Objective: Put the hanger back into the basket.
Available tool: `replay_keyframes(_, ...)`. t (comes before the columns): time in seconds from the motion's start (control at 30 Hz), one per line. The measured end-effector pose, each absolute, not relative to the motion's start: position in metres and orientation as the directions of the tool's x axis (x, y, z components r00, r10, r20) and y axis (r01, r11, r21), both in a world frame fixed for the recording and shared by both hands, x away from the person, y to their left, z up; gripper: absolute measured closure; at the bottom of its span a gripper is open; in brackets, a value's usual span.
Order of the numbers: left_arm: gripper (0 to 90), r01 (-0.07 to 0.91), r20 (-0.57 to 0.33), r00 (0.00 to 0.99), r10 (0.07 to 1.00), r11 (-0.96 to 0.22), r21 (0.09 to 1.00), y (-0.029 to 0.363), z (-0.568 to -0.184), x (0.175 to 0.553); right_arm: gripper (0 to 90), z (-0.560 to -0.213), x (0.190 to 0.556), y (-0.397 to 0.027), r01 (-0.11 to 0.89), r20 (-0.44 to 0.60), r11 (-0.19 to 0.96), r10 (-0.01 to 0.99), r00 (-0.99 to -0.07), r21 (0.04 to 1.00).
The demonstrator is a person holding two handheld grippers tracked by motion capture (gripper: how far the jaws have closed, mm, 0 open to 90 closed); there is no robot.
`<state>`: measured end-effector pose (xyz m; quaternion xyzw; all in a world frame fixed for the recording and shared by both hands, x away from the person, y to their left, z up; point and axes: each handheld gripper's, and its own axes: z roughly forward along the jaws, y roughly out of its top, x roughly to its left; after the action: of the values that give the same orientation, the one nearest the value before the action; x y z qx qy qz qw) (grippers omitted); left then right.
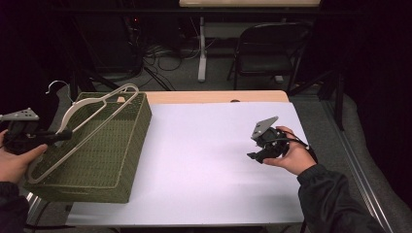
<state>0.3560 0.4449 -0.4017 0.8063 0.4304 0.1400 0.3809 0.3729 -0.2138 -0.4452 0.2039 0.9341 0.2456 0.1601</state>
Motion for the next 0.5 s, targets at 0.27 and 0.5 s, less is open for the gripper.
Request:
replay_keyframes(0.27, 87.0, 0.620, -0.107, 0.606, 0.788, -0.384, 0.684, 0.437, -0.424, 0.364, 38.8, -0.448, 0.372, -0.215, 0.297, -0.199, 0.787, 0.463, -0.864, 0.540)
replay_keyframes(0.5, 87.0, 0.659, -0.139, 0.592, 0.794, -0.378, 0.650, 0.435, -0.451, 0.371, 38.8, -0.455, 0.371, -0.219, 0.311, -0.188, 0.783, 0.472, -0.861, 0.539)
